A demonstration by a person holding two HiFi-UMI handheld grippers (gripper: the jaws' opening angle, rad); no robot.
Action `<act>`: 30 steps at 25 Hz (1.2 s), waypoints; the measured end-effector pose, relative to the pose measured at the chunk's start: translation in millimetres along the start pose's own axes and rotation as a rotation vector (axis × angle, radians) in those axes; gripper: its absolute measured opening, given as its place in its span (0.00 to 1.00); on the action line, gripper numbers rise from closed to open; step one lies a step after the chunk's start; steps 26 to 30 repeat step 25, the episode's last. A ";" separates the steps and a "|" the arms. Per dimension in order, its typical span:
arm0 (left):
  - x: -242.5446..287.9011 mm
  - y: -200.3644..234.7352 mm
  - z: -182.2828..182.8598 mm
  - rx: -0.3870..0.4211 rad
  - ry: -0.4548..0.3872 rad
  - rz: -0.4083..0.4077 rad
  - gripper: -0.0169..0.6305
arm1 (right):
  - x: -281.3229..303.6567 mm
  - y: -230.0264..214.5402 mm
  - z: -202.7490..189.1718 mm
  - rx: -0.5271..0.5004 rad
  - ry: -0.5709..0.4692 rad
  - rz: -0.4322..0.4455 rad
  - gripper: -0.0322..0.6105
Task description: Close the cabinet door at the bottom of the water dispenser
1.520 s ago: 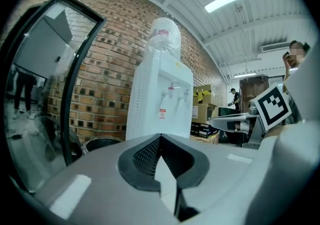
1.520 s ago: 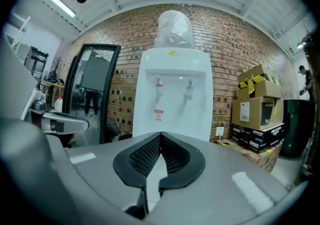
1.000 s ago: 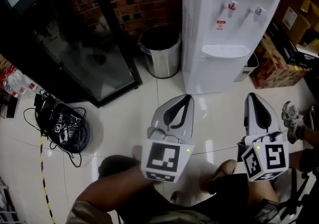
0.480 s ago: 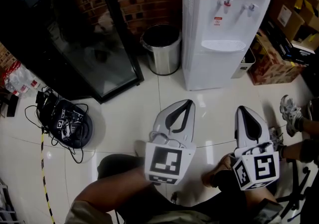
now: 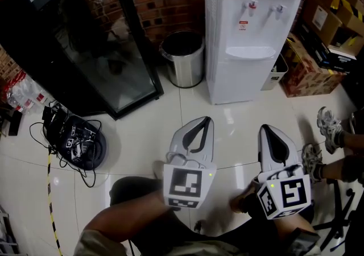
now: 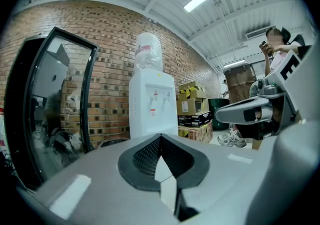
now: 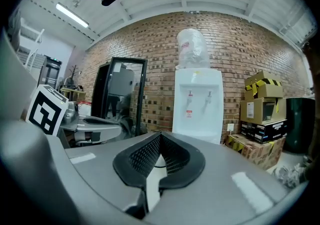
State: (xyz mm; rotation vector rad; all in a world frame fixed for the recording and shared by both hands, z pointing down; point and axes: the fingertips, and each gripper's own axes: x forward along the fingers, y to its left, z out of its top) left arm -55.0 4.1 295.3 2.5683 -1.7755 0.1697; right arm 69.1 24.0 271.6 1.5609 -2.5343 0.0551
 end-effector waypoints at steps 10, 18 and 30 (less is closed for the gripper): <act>4.4 -1.4 4.3 -0.041 -0.005 -0.005 0.03 | 6.6 -5.6 -3.5 0.006 0.010 -0.013 0.05; 3.3 2.6 6.4 -0.055 -0.007 0.001 0.03 | 9.9 -4.2 0.6 0.007 0.007 -0.013 0.05; 1.7 1.8 6.7 -0.052 -0.007 -0.001 0.03 | 9.0 -3.4 1.6 0.003 0.008 -0.012 0.05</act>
